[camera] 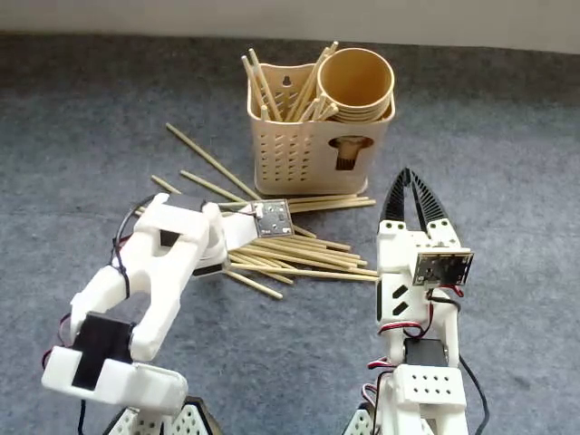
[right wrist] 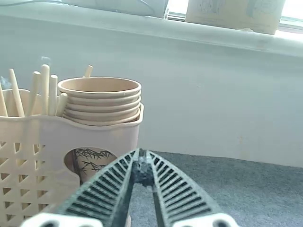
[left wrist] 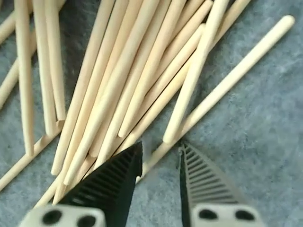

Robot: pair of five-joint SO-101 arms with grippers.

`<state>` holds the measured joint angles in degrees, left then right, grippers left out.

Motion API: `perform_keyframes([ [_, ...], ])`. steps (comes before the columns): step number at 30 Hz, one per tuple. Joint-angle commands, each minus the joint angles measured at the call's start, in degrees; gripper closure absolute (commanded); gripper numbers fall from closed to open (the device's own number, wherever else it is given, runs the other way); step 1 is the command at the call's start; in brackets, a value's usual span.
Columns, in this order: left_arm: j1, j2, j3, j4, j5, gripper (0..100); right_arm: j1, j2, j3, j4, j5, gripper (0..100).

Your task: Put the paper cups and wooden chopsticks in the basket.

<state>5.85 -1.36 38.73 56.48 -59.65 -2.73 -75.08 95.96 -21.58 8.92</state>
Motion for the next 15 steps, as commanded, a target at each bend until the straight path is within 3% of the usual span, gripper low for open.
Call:
perform_keyframes([
  [1, 0.0, 2.2, -1.4, -2.1, -0.2, 86, 0.4, -0.5, 5.9, -1.0, 0.1, 99.3],
  [15, 0.7, 2.3, -2.2, 12.2, -0.4, 99, 0.4, -0.5, 5.9, -1.0, 0.1, 99.3],
])
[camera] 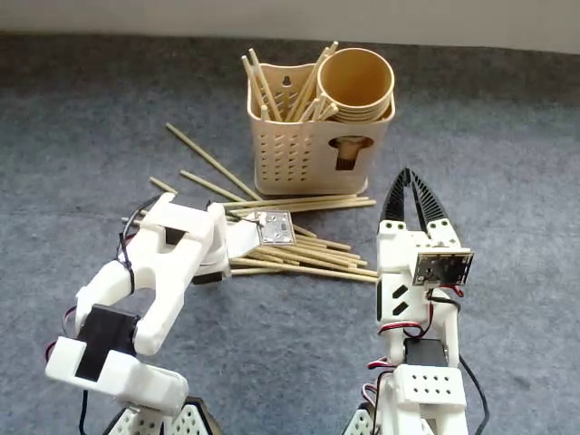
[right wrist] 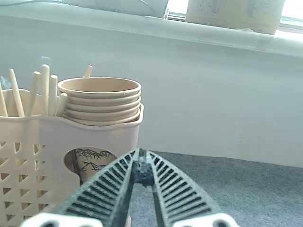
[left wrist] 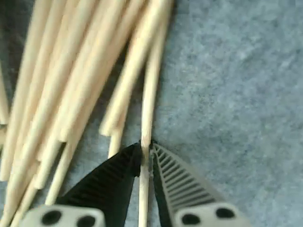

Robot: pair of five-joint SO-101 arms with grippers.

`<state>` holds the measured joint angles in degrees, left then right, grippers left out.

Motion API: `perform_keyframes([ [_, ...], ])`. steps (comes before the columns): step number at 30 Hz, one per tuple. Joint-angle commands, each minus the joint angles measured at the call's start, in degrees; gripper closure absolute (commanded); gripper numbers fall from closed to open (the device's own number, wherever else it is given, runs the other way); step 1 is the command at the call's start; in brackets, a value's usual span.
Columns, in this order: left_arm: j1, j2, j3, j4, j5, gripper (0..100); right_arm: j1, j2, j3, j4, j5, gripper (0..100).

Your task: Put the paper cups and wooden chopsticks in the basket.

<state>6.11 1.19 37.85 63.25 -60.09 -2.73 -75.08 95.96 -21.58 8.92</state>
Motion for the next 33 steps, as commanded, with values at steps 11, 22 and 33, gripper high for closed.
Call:
perform_keyframes([
  [11, 7.3, -21.3, 12.0, 10.3, 0.4, 99, 0.4, -0.5, 5.9, -1.0, 0.1, 99.3],
  [22, 7.5, -35.6, 14.0, 12.0, 6.5, 99, 0.4, -0.5, 5.9, -1.0, 0.1, 99.3],
  [33, 7.6, -52.6, 13.8, 10.4, 20.6, 99, 0.4, -0.5, 5.9, -1.0, 0.1, 99.3],
])
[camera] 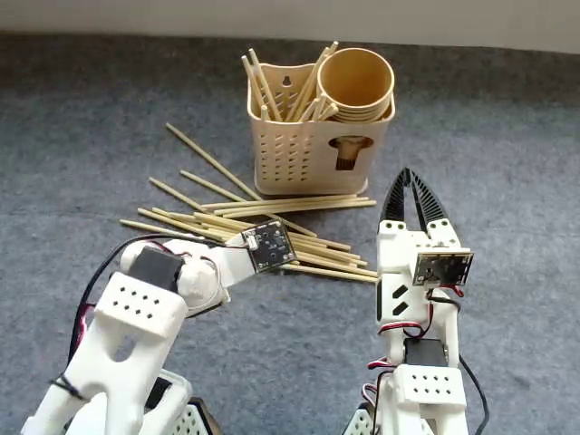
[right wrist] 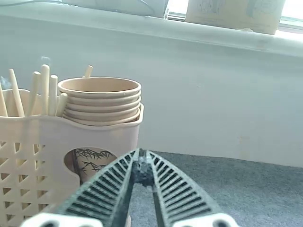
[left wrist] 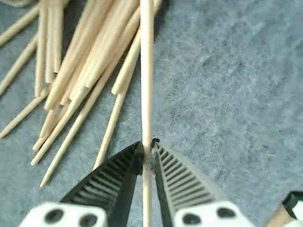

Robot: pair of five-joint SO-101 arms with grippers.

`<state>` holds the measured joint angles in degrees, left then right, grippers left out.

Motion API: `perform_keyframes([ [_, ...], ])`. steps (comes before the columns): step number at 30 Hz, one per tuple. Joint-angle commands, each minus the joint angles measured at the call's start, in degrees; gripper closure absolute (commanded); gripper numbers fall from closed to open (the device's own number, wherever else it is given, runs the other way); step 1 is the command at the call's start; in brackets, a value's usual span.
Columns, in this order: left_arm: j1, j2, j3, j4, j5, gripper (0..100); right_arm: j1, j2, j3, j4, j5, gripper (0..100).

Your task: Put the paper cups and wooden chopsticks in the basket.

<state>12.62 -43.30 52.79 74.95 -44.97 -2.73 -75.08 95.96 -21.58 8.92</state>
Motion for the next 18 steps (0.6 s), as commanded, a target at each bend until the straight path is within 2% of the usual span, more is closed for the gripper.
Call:
perform_keyframes([
  [1, 1.0, -10.5, -1.1, -1.8, 6.9, 99, 0.4, -0.5, 5.9, -1.0, 0.1, 99.3],
  [10, 1.0, -26.2, -1.2, -3.4, 18.4, 99, 0.4, -0.5, 5.9, -1.0, 0.1, 99.3],
  [18, 0.8, -29.4, -1.3, -12.8, 29.9, 99, 0.4, -0.5, 5.9, -1.0, 0.1, 99.3],
])
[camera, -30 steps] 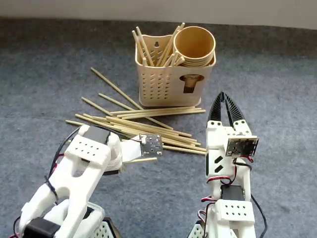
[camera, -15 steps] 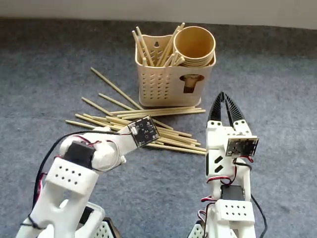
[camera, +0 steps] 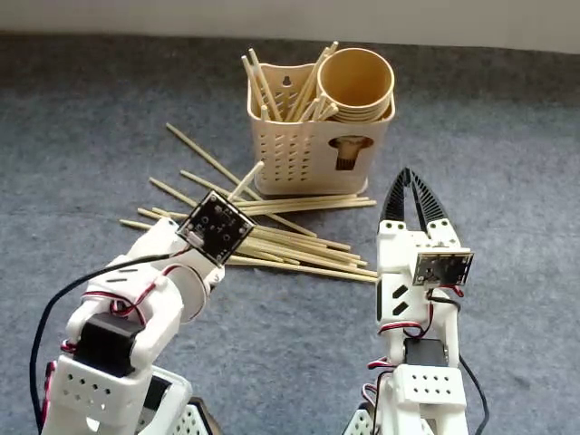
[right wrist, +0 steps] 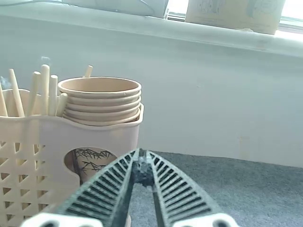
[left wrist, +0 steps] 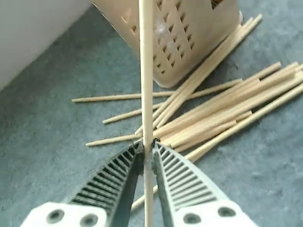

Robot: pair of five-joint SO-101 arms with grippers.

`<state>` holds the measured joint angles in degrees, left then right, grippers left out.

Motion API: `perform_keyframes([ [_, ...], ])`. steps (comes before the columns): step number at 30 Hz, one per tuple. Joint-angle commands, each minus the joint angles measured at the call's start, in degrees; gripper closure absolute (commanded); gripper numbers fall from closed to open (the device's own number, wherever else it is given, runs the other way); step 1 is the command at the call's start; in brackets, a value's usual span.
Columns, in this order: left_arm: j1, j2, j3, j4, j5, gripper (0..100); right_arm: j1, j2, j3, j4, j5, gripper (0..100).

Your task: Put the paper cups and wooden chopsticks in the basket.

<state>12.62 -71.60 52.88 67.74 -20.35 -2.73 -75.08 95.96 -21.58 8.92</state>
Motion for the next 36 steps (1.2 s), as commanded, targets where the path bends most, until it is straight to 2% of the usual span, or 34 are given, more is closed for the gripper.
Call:
perform_keyframes([
  [1, 0.8, -1.1, -1.4, -7.4, 6.6, 99, 0.4, -0.5, 5.9, -1.0, 0.1, 99.3],
  [6, 0.8, -1.1, -1.4, -18.5, 14.6, 99, 0.4, -0.5, 5.9, -1.0, 0.1, 99.3],
  [19, 1.2, -0.5, -2.3, -49.7, 26.9, 99, 0.4, -0.5, 5.9, -1.0, 0.1, 99.3],
  [23, 1.4, -0.4, -5.8, -51.7, 29.7, 99, 0.4, -0.5, 5.9, -1.0, 0.1, 99.3],
  [27, 5.0, 0.7, -8.8, -53.6, 29.8, 99, 0.4, -0.5, 5.9, -1.0, 0.1, 99.3],
  [36, 6.5, 18.9, -21.3, -53.9, 30.0, 99, 0.4, -0.5, 5.9, -1.0, 0.1, 99.3],
])
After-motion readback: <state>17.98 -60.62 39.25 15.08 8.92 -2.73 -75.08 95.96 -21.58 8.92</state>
